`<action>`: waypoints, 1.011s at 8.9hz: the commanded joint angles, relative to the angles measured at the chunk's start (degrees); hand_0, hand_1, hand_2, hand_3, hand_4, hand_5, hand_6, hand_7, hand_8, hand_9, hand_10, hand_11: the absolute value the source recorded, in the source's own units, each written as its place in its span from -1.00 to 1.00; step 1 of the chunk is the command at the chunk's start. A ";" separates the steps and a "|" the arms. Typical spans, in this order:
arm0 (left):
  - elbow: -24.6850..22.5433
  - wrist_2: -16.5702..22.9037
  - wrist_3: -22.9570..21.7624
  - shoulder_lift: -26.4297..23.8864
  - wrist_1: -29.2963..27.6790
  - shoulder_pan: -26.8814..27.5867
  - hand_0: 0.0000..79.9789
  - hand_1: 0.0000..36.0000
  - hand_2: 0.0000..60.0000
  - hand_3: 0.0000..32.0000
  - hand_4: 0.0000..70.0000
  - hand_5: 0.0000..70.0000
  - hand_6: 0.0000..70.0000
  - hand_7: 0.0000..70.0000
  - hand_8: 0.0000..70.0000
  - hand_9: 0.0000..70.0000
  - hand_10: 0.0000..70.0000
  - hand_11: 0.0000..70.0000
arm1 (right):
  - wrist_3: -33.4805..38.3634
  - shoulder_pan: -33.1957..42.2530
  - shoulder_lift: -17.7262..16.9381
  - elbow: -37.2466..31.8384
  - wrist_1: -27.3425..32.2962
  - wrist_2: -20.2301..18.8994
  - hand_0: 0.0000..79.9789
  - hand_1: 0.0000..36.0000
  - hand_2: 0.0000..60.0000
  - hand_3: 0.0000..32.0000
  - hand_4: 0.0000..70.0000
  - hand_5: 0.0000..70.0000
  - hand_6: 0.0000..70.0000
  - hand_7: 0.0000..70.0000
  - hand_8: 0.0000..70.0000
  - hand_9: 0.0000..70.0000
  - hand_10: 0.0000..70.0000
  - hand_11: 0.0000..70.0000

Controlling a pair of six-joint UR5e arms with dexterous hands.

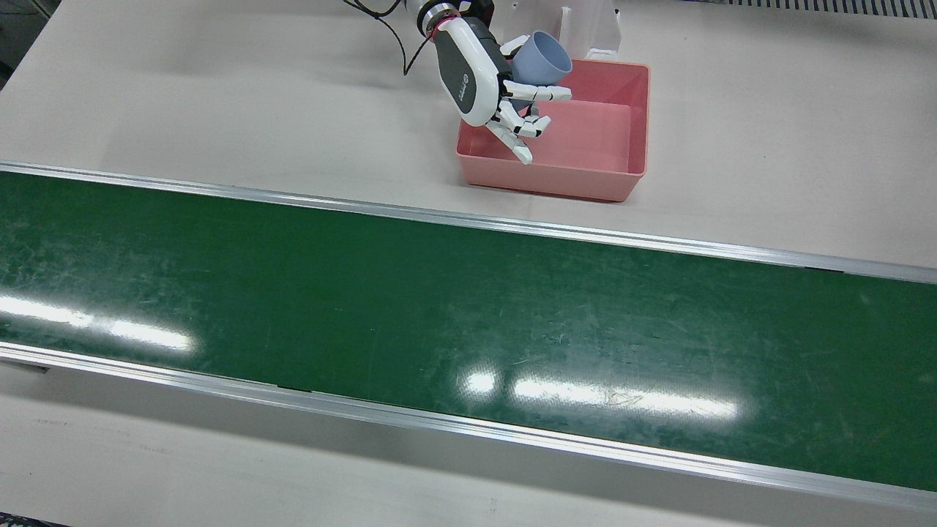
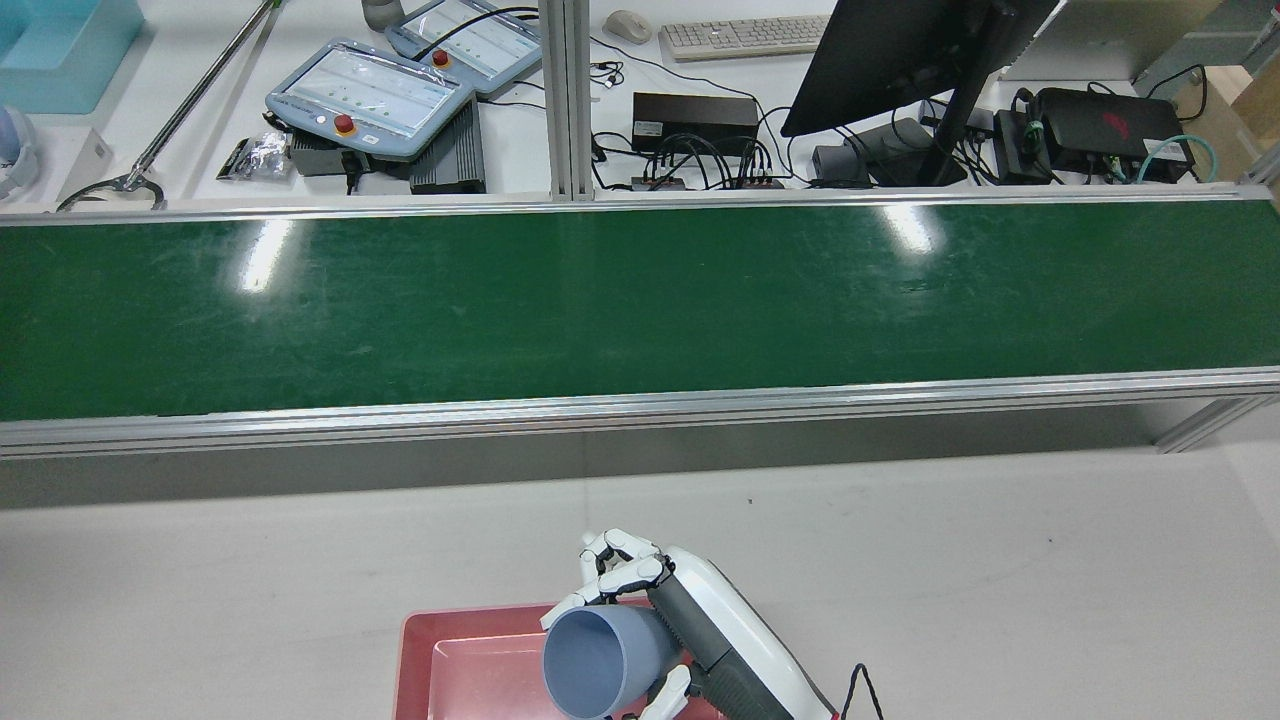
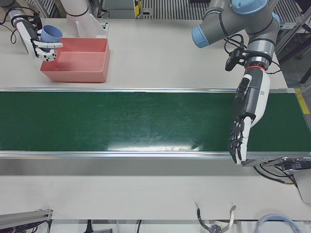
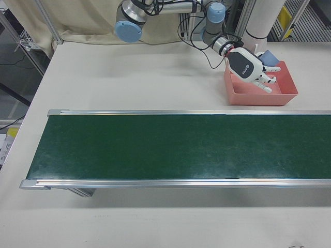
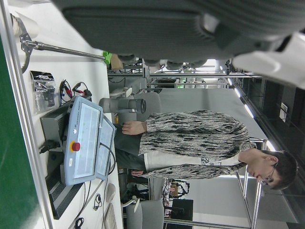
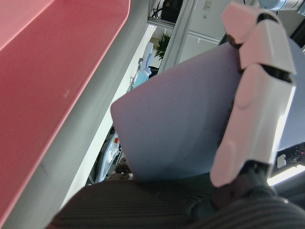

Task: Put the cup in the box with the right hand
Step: 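Lower the cup into the pink tray and open the right hand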

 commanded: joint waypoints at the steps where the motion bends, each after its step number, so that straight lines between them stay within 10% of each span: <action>1: 0.00 0.00 0.00 0.00 0.00 0.00 -1.00 -1.00 -1.00 -1.00 -1.00 -1.00 -1.00 -1.00 -1.00 -1.00 -1.00 -1.00 | 1.70 -0.38 -1.07 -0.97 2.04 -0.05 0.39 -0.46 -1.00 -1.00 -0.36 -0.85 -0.91 -0.76 -0.81 -0.67 -1.00 -0.97; 7: 0.00 0.00 0.00 0.00 0.00 0.00 -1.00 -1.00 -1.00 -1.00 -1.00 -1.00 -1.00 -1.00 -1.00 -1.00 -1.00 -1.00 | 9.59 3.98 -2.47 1.82 1.61 -1.19 0.18 -0.47 -0.71 -1.00 -0.54 -0.90 -0.89 -0.63 -0.74 -0.53 -1.00 -0.97; 9: 0.00 0.00 0.00 0.00 0.00 0.00 -1.00 -1.00 -1.00 -1.00 -1.00 -1.00 -1.00 -1.00 -1.00 -1.00 -1.00 -1.00 | 11.21 9.70 -10.17 11.81 0.90 -1.37 0.23 -0.43 -0.78 -1.00 -0.44 -0.88 -0.88 -0.58 -0.73 -0.51 -0.99 -0.95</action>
